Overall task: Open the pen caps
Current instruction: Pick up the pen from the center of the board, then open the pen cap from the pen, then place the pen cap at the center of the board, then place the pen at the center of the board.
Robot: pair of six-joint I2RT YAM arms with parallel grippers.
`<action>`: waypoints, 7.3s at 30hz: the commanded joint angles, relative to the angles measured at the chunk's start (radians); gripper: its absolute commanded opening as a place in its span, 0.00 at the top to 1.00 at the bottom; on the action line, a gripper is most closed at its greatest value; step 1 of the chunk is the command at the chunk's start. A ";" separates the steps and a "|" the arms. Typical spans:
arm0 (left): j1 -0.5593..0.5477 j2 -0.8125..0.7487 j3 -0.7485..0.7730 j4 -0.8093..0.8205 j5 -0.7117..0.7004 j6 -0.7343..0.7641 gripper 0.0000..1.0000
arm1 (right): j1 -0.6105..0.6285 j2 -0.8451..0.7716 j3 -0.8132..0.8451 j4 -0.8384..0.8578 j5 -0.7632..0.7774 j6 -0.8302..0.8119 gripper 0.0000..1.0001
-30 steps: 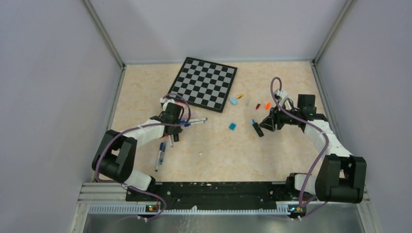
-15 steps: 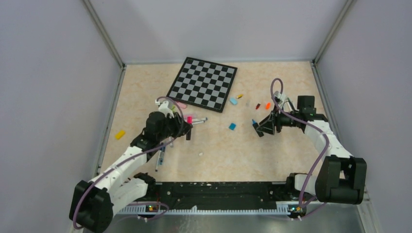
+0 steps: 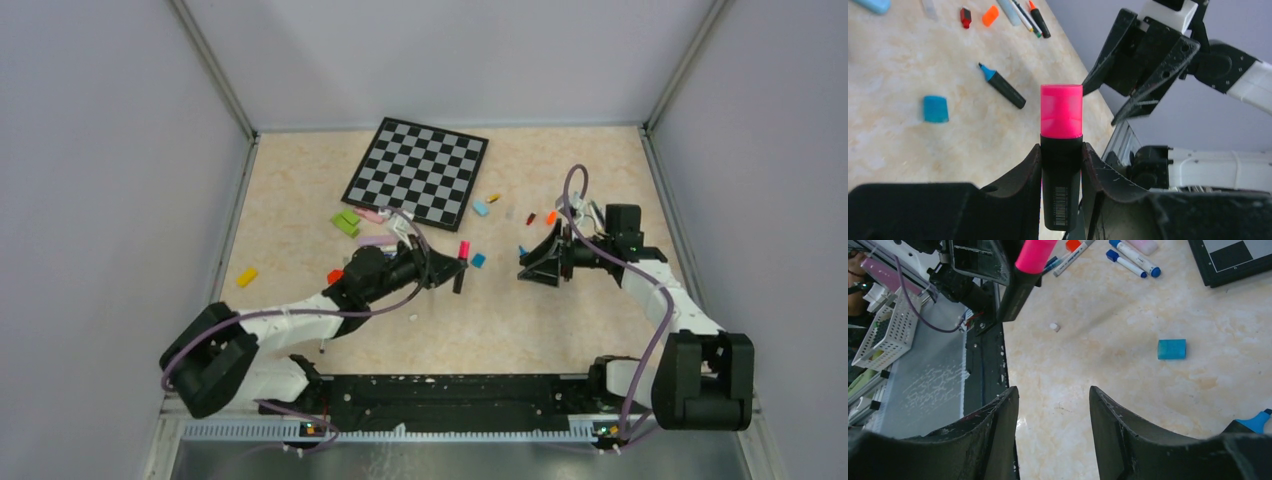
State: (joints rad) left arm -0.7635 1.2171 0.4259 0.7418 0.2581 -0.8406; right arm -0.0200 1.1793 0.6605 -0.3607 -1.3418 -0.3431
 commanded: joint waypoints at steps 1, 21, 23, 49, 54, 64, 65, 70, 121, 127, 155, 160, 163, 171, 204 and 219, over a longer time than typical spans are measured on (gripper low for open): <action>-0.075 0.146 0.134 0.150 -0.182 -0.020 1.00 | 0.045 -0.010 -0.014 0.160 -0.046 0.146 0.47; -0.305 0.410 0.487 -0.090 -0.642 0.000 1.00 | 0.112 0.000 -0.036 0.335 0.159 0.389 0.41; -0.317 0.420 0.511 -0.125 -0.661 -0.013 1.00 | 0.111 -0.009 -0.044 0.352 0.171 0.406 0.41; -0.403 0.322 0.458 -0.082 -0.808 0.109 0.55 | 0.109 -0.007 -0.001 0.289 0.164 0.286 1.00; -0.390 0.151 0.277 0.085 -0.685 0.325 0.06 | 0.109 -0.004 0.019 0.207 0.105 0.195 1.00; -0.244 -0.092 0.105 0.060 -0.247 0.367 0.01 | 0.109 0.002 0.051 -0.032 -0.013 -0.101 1.00; -0.209 -0.092 0.093 0.082 -0.164 0.327 0.01 | 0.109 0.002 0.055 -0.056 -0.023 -0.128 1.00; -0.104 -0.035 0.061 0.247 0.076 0.194 0.01 | 0.109 0.014 0.057 -0.118 -0.079 -0.190 1.00; -0.073 0.487 0.346 0.769 0.223 0.049 1.00 | 0.124 0.054 0.031 -0.061 -0.118 -0.108 1.00; -0.010 0.361 0.347 0.780 0.072 0.175 1.00 | 0.129 0.067 0.027 -0.059 -0.154 -0.105 1.00; 0.172 0.211 0.416 0.885 -0.228 -0.034 1.00 | 0.134 0.106 0.049 -0.159 -0.110 -0.219 1.00; 0.191 0.172 0.420 0.856 -0.227 -0.019 1.00 | 0.134 0.105 0.052 -0.169 -0.113 -0.231 1.00; 0.198 0.148 0.421 0.832 -0.225 0.000 1.00 | 0.135 0.102 0.054 -0.175 -0.117 -0.234 1.00; 0.237 0.106 0.423 0.783 -0.226 0.024 1.00 | 0.135 0.100 0.054 -0.182 -0.125 -0.244 1.00; 0.005 0.090 0.273 -0.109 0.112 0.250 1.00 | -0.106 0.088 0.111 -0.033 0.557 -0.024 1.00; -0.139 0.537 0.544 -0.307 -0.062 0.378 0.97 | -0.112 0.297 0.193 -0.086 0.690 0.016 0.94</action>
State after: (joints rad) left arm -0.8856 1.6890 0.8642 0.4824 0.2508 -0.5282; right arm -0.1215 1.4315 0.7822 -0.4366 -0.6800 -0.3462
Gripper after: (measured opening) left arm 0.108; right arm 0.116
